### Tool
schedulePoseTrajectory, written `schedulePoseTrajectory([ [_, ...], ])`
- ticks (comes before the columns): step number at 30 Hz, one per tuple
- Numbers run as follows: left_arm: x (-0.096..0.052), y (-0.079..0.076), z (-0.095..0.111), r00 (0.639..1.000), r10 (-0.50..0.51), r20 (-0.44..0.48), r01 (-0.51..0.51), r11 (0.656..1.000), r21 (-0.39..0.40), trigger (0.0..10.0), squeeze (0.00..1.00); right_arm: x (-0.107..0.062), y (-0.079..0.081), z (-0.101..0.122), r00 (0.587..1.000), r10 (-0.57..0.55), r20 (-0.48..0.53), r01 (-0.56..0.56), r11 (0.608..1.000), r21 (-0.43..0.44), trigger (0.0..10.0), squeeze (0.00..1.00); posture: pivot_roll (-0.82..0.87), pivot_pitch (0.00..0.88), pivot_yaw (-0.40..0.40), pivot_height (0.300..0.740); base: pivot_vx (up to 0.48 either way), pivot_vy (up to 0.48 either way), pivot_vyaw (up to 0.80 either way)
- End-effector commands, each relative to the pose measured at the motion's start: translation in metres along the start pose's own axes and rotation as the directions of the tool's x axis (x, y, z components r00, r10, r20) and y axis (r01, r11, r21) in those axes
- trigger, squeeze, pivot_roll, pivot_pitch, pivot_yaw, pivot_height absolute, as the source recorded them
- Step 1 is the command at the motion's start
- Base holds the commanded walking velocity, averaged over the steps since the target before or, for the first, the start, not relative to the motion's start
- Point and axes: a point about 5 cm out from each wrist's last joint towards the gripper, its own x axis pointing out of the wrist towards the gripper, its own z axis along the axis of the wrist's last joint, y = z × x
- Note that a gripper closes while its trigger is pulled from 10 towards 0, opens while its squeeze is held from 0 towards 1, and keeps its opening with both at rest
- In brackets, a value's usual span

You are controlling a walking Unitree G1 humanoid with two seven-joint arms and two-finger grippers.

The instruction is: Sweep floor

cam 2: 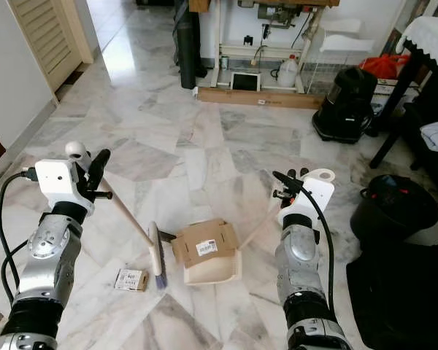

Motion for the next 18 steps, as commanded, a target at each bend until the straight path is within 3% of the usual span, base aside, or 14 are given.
schedulePoseTrajectory([
  [1, 0.005, -0.002, 0.012, 0.997, -0.014, 0.075, 0.012, 0.999, 0.035, 10.0, 0.0, 0.001, 0.003, 0.009, 0.999, -0.001, 0.042, 0.0, 1.0, 0.03, 10.0, 0.0, 0.04, 0.0, -0.047, 0.74, 0.0, 0.0, 0.0],
  [5, 0.016, -0.011, 0.021, 0.993, -0.082, 0.089, 0.088, 0.994, -0.06, 10.0, 0.0, -0.004, 0.01, 0.004, 1.0, 0.015, 0.021, -0.016, 0.999, 0.041, 10.0, 0.0, 0.02, 0.0, -0.038, 0.74, 0.0, 0.0, 0.0],
  [6, 0.019, -0.014, 0.025, 0.99, -0.107, 0.091, 0.118, 0.986, -0.116, 10.0, 0.0, -0.005, 0.011, 0.003, 1.0, 0.018, 0.02, -0.019, 0.999, 0.044, 10.0, 0.0, 0.02, 0.0, -0.035, 0.74, 0.0, 0.0, 0.0],
  [10, 0.023, -0.02, 0.029, 0.984, -0.157, 0.088, 0.17, 0.97, -0.175, 10.0, 0.0, -0.006, 0.01, 0.003, 1.0, 0.016, 0.016, -0.017, 0.999, 0.045, 10.0, 0.0, 0.02, 0.0, -0.035, 0.74, 0.0, 0.0, 0.0],
  [13, 0.025, -0.017, 0.032, 0.986, -0.132, 0.101, 0.146, 0.979, -0.144, 10.0, 0.0, -0.005, 0.009, 0.003, 1.0, 0.015, 0.008, -0.015, 0.999, 0.039, 10.0, 0.0, 0.02, 0.0, -0.036, 0.74, 0.0, 0.0, 0.0],
  [15, 0.023, -0.013, 0.026, 0.991, -0.104, 0.088, 0.107, 0.994, -0.035, 10.0, 0.0, -0.005, 0.008, 0.003, 1.0, 0.014, 0.006, -0.014, 0.999, 0.036, 10.0, 0.0, 0.03, 0.0, -0.041, 0.74, 0.0, 0.0, 0.0],
  [18, 0.02, -0.012, 0.027, 0.99, -0.094, 0.103, 0.097, 0.995, -0.021, 10.0, 0.0, -0.005, 0.008, 0.004, 1.0, 0.012, 0.006, -0.012, 0.999, 0.036, 10.0, 0.0, 0.02, 0.0, -0.044, 0.74, 0.0, 0.0, 0.0],
])
